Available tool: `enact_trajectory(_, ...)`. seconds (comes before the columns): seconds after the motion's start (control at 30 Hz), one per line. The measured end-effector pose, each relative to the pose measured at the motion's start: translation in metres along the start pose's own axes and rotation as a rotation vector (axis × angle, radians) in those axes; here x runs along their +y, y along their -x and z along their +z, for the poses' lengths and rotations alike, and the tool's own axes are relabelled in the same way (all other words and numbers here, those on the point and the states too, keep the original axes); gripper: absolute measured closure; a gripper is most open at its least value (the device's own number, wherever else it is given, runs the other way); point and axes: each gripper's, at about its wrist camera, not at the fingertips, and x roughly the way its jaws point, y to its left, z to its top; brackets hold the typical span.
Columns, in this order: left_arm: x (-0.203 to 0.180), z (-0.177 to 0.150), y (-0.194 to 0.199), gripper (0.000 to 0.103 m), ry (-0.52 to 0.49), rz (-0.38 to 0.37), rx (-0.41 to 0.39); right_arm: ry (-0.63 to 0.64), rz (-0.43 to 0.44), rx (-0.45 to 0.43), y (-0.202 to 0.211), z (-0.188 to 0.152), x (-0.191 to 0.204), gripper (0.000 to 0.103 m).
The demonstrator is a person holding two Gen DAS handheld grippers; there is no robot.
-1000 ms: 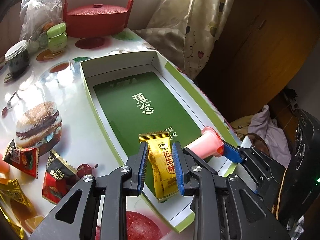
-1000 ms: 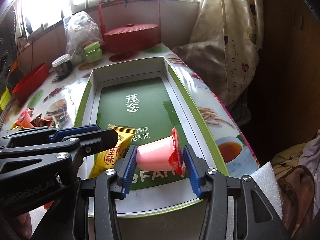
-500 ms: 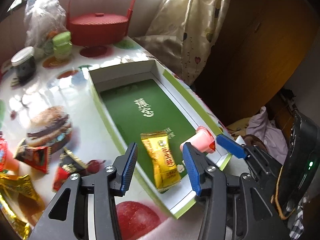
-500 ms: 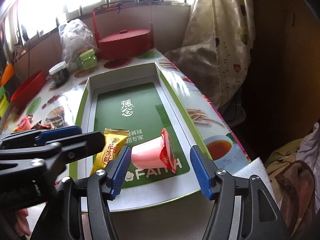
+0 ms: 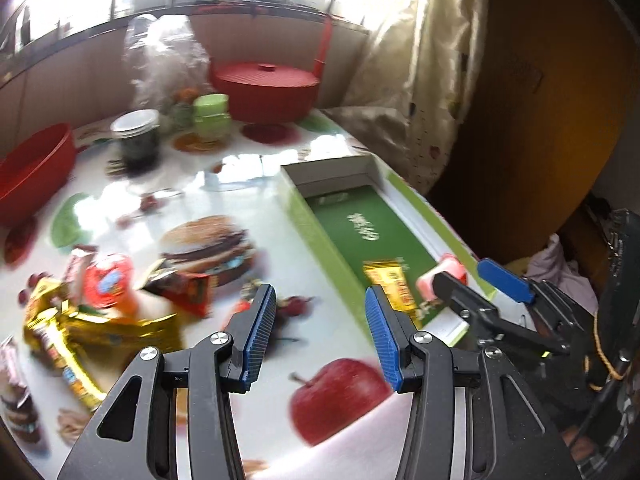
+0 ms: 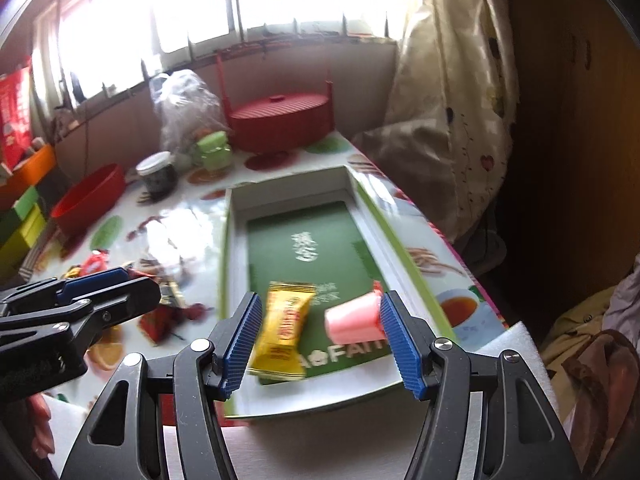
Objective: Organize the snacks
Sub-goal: 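Grasp the white-red nougat bar with the left tool while the right tool grasps a yellow wafer bar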
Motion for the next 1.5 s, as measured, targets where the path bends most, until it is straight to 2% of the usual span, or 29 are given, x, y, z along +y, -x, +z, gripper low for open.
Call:
enact_trajectory(0.3,0.055,-0.024,0.034,0.055,0.086,0.106,-0.035,0.052,0.114,-0.004,0.004,0.002,0.042,0.041)
enact_trajectory(0.6,0.127,-0.047,0.057,0.055,0.208,0.257,-0.043,0.174,0.281,0.051,-0.011,-0.004,0.116,0.041)
enact_trajectory(0.93,0.175,-0.066,0.076,0.055,0.299,0.319,-0.056,0.278,0.415,0.094,-0.022,-0.007,0.176,0.041)
enact_trajectory(1.2,0.224,-0.084,0.081,0.055,0.404,0.407,-0.022,0.366,0.485,0.153,-0.034,-0.014,0.223,0.041)
enact_trajectory(1.3,0.240,-0.092,0.080,0.055,0.447,0.404,-0.008,0.388,0.498,0.182,-0.043,-0.017,0.238,0.041)
enact_trajectory(1.5,0.251,-0.097,0.070,0.055,0.457,0.401,0.021,0.435,0.504,0.233,-0.057,-0.026,0.260,0.041)
